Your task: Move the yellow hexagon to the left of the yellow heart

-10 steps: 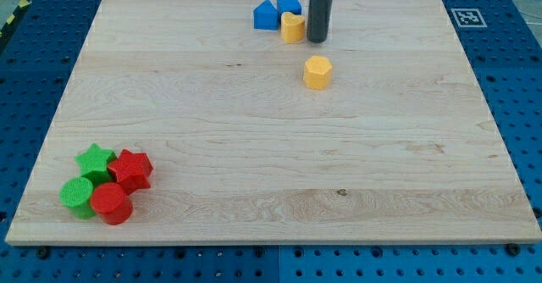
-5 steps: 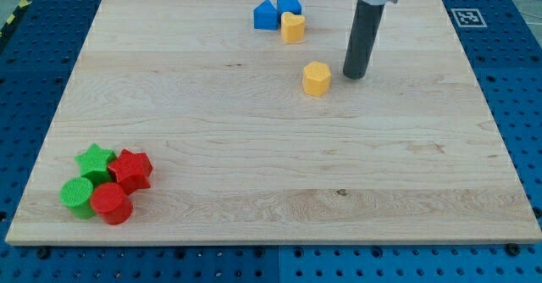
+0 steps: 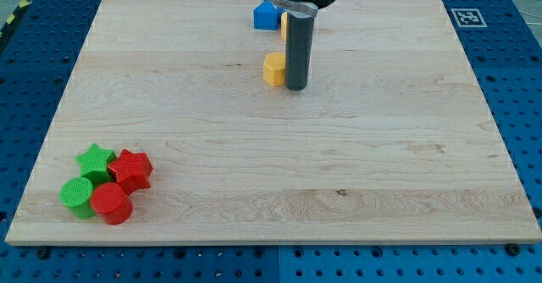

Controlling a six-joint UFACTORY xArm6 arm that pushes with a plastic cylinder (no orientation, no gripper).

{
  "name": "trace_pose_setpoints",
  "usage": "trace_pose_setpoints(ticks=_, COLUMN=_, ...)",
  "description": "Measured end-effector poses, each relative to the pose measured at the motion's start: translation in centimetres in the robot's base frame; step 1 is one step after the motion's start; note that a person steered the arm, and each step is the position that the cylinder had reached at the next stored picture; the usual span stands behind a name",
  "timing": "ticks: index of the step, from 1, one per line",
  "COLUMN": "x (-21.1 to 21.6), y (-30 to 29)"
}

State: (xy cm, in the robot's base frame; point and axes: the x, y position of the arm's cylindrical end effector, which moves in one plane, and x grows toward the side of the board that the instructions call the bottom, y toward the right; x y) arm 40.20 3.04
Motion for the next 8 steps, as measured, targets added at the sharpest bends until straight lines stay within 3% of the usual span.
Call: trace_pose_setpoints(ticks=8, x=-0.79, y=-0.07)
